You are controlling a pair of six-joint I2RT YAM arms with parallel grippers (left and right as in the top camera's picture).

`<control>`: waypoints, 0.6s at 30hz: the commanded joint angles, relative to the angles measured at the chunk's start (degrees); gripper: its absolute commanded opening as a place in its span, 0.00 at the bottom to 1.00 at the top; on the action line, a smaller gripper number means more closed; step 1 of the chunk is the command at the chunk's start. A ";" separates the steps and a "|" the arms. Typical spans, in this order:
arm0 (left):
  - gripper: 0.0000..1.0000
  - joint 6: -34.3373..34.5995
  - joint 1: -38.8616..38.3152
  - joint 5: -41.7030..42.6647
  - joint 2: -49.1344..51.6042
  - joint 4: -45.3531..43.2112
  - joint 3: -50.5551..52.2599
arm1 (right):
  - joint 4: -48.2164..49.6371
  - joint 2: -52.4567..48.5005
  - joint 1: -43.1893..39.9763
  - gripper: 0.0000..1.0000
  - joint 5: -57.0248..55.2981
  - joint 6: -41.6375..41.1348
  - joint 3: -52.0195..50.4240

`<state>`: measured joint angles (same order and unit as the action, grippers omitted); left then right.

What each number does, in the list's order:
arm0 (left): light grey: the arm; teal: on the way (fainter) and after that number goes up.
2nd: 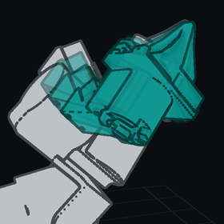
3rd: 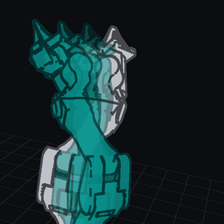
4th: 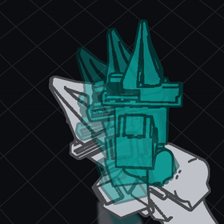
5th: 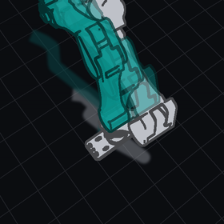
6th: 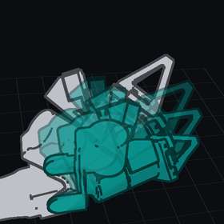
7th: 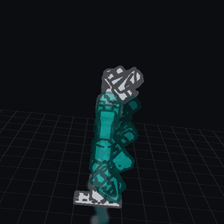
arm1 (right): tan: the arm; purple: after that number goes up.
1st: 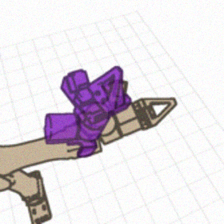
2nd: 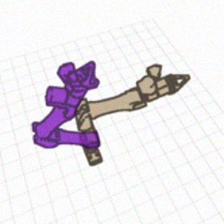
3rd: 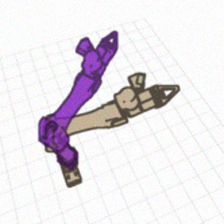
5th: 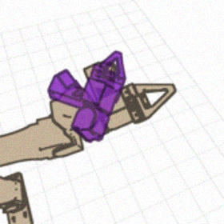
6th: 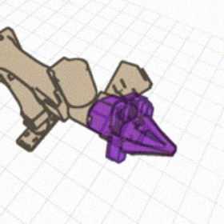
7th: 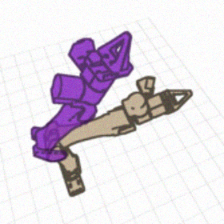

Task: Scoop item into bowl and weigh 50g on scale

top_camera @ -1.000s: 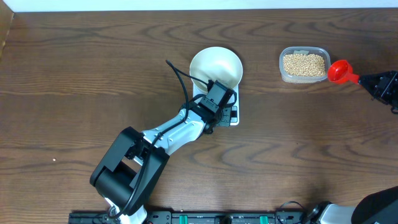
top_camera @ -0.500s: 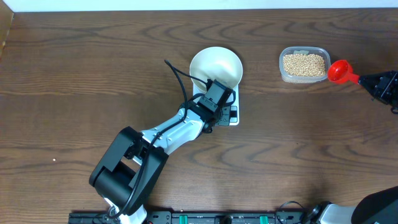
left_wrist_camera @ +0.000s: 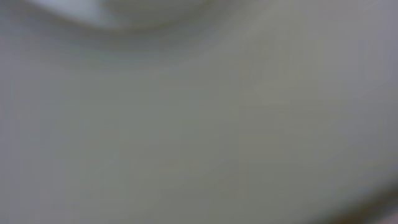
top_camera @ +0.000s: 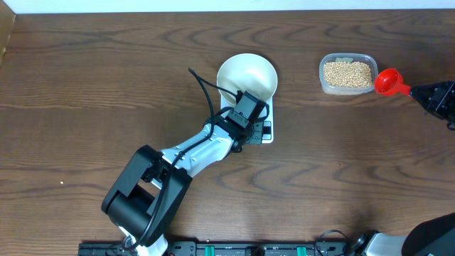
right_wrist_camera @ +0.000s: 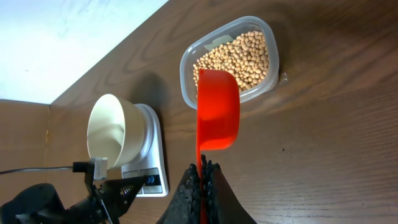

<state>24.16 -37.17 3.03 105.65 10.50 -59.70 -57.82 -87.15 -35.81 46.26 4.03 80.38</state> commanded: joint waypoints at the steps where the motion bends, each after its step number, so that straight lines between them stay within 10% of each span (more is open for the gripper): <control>1: 0.07 -0.48 0.61 -1.22 0.50 1.16 1.36 | -0.24 -0.20 -0.09 0.01 0.39 0.96 -0.37; 18: 0.07 0.44 0.44 -1.99 1.46 -0.33 1.36 | -0.24 -0.20 -0.09 0.01 0.39 0.98 -0.37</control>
<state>24.21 -37.17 2.44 105.67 9.85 -59.68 -57.93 -87.15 -35.81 46.26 4.03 80.38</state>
